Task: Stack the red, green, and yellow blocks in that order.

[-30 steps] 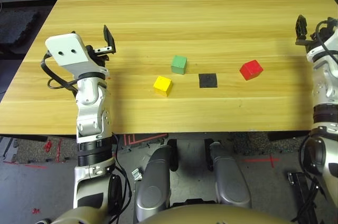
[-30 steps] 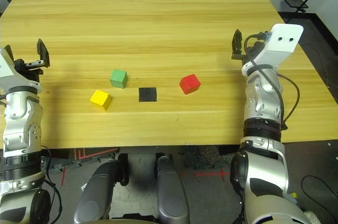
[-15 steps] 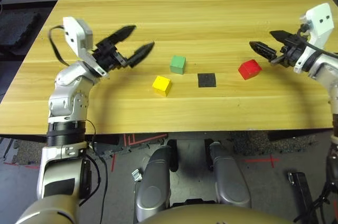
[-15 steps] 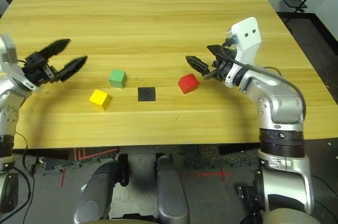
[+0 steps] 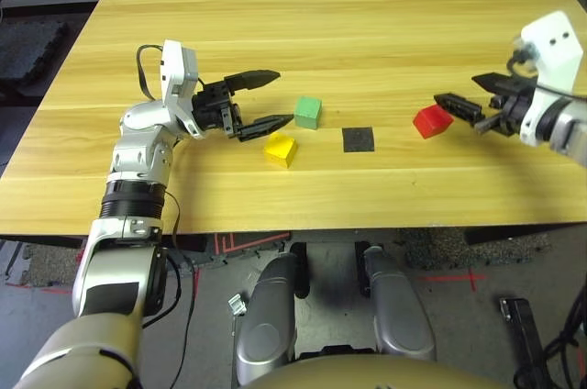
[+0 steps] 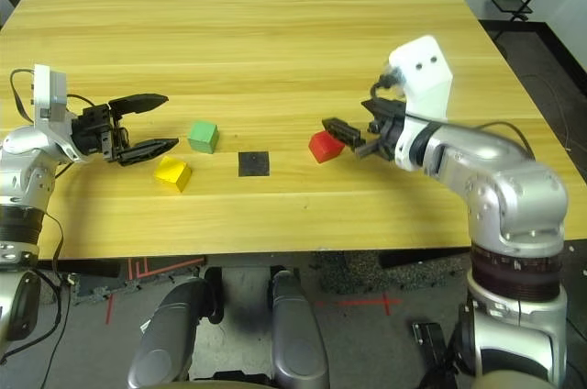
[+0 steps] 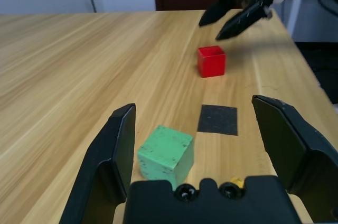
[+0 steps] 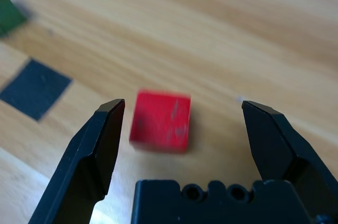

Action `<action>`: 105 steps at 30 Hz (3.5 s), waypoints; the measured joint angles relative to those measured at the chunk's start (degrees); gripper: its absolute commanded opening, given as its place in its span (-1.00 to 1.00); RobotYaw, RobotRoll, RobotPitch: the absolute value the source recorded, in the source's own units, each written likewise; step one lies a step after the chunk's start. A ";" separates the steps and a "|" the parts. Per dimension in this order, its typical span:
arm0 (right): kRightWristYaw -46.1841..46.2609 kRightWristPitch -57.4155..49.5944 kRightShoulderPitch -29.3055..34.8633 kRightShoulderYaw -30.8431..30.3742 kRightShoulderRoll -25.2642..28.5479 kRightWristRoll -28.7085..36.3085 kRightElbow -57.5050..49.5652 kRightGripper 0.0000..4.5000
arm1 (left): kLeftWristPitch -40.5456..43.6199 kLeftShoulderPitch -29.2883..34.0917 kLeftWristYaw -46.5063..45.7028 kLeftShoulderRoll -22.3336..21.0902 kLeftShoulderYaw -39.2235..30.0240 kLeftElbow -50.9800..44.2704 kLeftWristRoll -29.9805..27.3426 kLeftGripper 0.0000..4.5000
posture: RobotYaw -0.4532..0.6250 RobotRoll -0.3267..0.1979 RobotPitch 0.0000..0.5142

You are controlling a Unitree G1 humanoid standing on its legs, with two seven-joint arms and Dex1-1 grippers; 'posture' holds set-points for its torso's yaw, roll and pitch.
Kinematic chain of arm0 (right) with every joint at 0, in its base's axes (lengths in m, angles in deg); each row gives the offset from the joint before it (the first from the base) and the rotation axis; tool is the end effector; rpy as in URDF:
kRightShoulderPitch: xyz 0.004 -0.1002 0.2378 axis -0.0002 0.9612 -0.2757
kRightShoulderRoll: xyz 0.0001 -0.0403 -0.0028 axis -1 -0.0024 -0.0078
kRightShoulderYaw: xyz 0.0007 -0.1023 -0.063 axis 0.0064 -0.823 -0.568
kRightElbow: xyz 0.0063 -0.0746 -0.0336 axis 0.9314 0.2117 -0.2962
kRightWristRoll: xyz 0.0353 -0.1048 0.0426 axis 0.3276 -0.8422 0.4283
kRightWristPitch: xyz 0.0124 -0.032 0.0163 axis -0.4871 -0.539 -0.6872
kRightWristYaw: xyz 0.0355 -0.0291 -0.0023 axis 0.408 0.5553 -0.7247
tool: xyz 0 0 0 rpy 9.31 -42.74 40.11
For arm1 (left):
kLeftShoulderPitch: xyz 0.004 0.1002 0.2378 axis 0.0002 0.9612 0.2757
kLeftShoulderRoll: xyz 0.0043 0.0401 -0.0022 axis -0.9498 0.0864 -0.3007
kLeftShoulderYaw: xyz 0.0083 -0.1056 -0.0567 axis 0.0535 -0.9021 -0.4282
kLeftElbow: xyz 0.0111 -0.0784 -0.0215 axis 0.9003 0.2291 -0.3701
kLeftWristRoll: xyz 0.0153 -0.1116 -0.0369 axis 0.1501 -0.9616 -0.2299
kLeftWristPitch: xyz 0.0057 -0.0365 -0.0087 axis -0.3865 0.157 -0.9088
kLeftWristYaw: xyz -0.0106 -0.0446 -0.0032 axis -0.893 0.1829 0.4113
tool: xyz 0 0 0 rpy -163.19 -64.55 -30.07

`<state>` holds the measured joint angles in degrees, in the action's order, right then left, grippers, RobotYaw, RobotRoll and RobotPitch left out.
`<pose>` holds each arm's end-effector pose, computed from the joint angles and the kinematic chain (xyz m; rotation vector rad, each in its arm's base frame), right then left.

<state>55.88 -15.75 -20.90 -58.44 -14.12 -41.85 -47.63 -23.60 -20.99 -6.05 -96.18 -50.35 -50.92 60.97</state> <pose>0.2505 -0.2535 0.2002 -0.2293 0.2673 0.4629 0.3391 0.2649 0.1742 0.2029 -0.2432 -1.2891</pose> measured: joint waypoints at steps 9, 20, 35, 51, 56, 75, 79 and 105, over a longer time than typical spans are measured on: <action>-1.68 11.28 3.99 -1.94 -0.81 -4.57 3.13 1.00 | 1.02 0.91 0.09 -0.11 0.14 -2.09 0.01 0.99 | 0.14 0.16 0.11; -2.34 16.19 3.94 -5.88 -4.13 -6.44 6.05 1.00 | 2.06 2.35 -1.60 -0.15 0.13 -4.91 0.01 0.99 | 0.20 0.22 0.13; -2.24 10.92 -3.24 -4.62 -5.84 -3.46 6.99 1.00 | 3.59 3.86 -2.79 0.58 0.34 -7.62 -0.01 0.99 | 0.20 0.27 0.05; 0.87 -1.25 -1.04 -0.72 -3.57 2.31 -6.88 1.00 | 4.21 3.40 -2.77 0.62 0.37 -7.76 -0.01 0.99 | 0.16 0.28 0.13; 4.43 3.28 7.11 -0.35 -5.57 -0.99 -11.69 1.00 | 4.72 3.46 -2.49 0.58 0.52 -7.79 -0.01 0.99 | 0.13 0.29 0.15; 11.45 15.55 22.32 0.32 -12.09 -8.30 -16.72 1.00 | 4.96 2.97 -1.76 1.01 1.45 -6.46 0.01 0.99 | 0.08 0.32 0.20; 11.44 17.47 23.59 0.33 -12.40 -9.31 -16.24 1.00 | 4.97 1.98 -1.62 1.01 1.49 -6.00 0.02 0.99 | 0.08 0.33 0.22; 7.53 24.45 19.31 -1.52 -13.65 -11.03 -6.50 -0.09 | 4.95 1.96 -3.12 1.31 1.48 -5.63 0.14 1.00 | 0.12 0.35 0.19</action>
<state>63.40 8.70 -1.59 -59.96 -27.77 -52.87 -54.12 -18.65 -19.03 -9.17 -94.87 -48.87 -56.55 61.11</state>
